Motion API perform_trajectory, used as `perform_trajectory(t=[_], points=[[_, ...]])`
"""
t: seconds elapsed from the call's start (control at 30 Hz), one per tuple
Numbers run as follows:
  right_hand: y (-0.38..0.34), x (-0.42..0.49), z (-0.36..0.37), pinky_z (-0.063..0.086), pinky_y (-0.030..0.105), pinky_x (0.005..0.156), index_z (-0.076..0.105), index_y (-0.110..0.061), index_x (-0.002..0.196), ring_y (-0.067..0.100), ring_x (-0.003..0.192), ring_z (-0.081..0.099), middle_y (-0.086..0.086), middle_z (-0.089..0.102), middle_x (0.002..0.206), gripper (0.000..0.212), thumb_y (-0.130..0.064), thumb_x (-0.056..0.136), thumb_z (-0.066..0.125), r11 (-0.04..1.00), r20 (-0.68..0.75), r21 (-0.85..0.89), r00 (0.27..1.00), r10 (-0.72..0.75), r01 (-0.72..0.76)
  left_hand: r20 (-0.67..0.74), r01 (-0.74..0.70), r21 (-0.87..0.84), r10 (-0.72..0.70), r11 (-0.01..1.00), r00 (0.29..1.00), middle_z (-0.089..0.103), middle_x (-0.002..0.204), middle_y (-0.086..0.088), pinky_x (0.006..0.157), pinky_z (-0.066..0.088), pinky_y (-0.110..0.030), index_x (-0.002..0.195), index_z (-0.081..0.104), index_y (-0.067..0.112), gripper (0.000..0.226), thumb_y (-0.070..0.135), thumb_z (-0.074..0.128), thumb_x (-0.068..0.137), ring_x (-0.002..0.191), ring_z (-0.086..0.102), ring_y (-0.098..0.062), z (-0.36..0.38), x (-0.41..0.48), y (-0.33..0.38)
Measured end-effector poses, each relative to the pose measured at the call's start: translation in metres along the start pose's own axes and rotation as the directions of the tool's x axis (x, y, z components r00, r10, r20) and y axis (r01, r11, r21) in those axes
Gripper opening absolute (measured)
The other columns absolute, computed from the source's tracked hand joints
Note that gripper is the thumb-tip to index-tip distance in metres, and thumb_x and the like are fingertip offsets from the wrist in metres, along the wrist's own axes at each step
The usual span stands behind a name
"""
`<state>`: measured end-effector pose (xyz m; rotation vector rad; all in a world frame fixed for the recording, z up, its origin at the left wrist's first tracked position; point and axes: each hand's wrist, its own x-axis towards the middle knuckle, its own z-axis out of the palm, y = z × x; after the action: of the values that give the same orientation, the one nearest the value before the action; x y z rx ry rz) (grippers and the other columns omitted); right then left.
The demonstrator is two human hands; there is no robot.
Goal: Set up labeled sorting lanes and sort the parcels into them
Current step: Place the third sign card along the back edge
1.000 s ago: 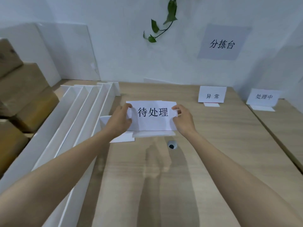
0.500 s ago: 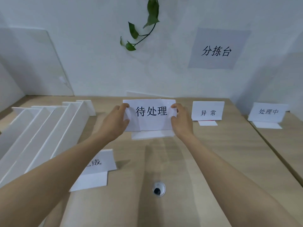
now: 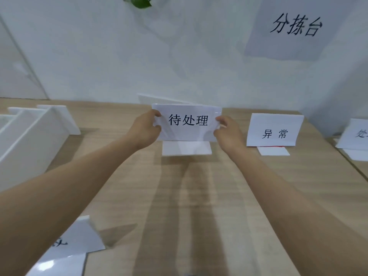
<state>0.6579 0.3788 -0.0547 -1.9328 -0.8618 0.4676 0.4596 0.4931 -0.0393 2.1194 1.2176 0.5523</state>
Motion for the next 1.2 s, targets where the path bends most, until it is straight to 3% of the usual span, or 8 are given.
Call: perform_trajectory(t=[0.1,0.23,0.57,0.67,0.87,0.93,1.03,1.2], points=[[0.017,0.020,0.006,0.044,0.030,0.092,0.050,-0.012,0.131,0.021,0.122,0.050,0.005,0.050,0.135,0.051,0.006,0.084,0.046,0.999,0.028,0.046,0.999,0.025,-0.027,0.034,0.030,-0.026,-0.029,0.999,0.999,0.048,0.131,-0.011,0.074,0.036,-0.027,0.134,0.045,0.012,0.043,0.005,0.043,0.091,0.095,0.046,-0.022,0.021,0.011,-0.012],[0.028,0.039,0.011,0.042,0.024,0.077,0.049,-0.013,0.133,0.021,0.123,0.048,0.005,0.048,0.137,0.051,0.006,0.085,0.045,0.991,0.063,0.108,0.995,0.074,-0.080,0.028,0.060,-0.084,-0.058,0.995,0.998,0.048,0.131,-0.012,0.077,0.036,-0.027,0.134,0.045,0.012,0.044,0.004,0.043,0.090,0.097,0.046,-0.022,0.041,0.025,-0.022],[0.044,0.050,0.027,0.042,0.026,0.088,0.051,-0.012,0.130,0.020,0.118,0.049,0.007,0.049,0.137,0.049,0.007,0.085,0.042,0.970,0.026,0.185,0.988,0.154,-0.157,0.010,0.057,-0.099,-0.057,0.993,0.998,0.042,0.137,-0.012,0.056,0.039,-0.025,0.133,0.046,0.012,0.050,-0.004,0.034,0.087,0.087,0.048,-0.025,0.051,0.038,-0.023],[0.038,0.043,0.026,0.041,0.021,0.076,0.050,-0.012,0.130,0.015,0.104,0.046,0.004,0.047,0.137,0.050,0.007,0.086,0.041,0.977,0.008,0.161,0.990,0.142,-0.141,-0.023,0.065,-0.075,-0.067,0.995,0.998,0.041,0.139,-0.011,0.068,0.039,-0.029,0.134,0.047,0.011,0.046,-0.001,0.037,0.090,0.091,0.047,-0.023,0.046,0.036,-0.023],[0.014,0.019,0.010,0.034,0.015,0.072,0.051,-0.012,0.130,0.011,0.096,0.043,0.004,0.048,0.137,0.047,0.004,0.087,0.040,0.998,-0.050,0.032,0.997,0.054,-0.053,-0.054,0.067,0.004,-0.066,0.998,0.996,0.045,0.137,-0.012,0.077,0.041,-0.030,0.135,0.046,0.012,0.043,0.005,0.043,0.092,0.106,0.053,-0.028,0.017,0.021,-0.016],[-0.001,0.006,0.002,0.030,0.011,0.068,0.051,-0.011,0.130,0.014,0.101,0.048,0.005,0.049,0.137,0.043,0.000,0.090,0.042,1.000,-0.064,-0.021,0.998,-0.009,0.008,-0.057,0.055,0.019,-0.054,0.998,0.997,0.047,0.135,-0.011,0.080,0.040,-0.029,0.134,0.047,0.012,0.042,0.008,0.044,0.093,0.110,0.052,-0.027,0.001,0.012,-0.007],[-0.028,-0.019,-0.011,0.031,0.015,0.081,0.052,-0.011,0.130,0.018,0.121,0.049,0.004,0.053,0.133,0.036,-0.008,0.094,0.045,0.994,-0.056,-0.077,0.995,-0.088,0.083,-0.058,0.015,0.025,-0.013,1.000,0.998,0.049,0.133,-0.011,0.083,0.039,-0.028,0.133,0.047,0.011,0.039,0.012,0.046,0.094,0.112,0.052,-0.026,-0.028,-0.007,0.016],[-0.084,-0.073,-0.037,0.030,0.018,0.082,0.052,-0.013,0.129,0.018,0.119,0.050,0.004,0.055,0.131,0.032,-0.017,0.097,0.046,0.982,-0.023,-0.106,0.987,-0.160,0.156,-0.080,-0.053,0.011,0.054,0.999,0.995,0.050,0.132,-0.010,0.084,0.038,-0.027,0.130,0.049,0.013,0.034,0.021,0.046,0.096,0.113,0.051,-0.024,-0.083,-0.054,0.065]])
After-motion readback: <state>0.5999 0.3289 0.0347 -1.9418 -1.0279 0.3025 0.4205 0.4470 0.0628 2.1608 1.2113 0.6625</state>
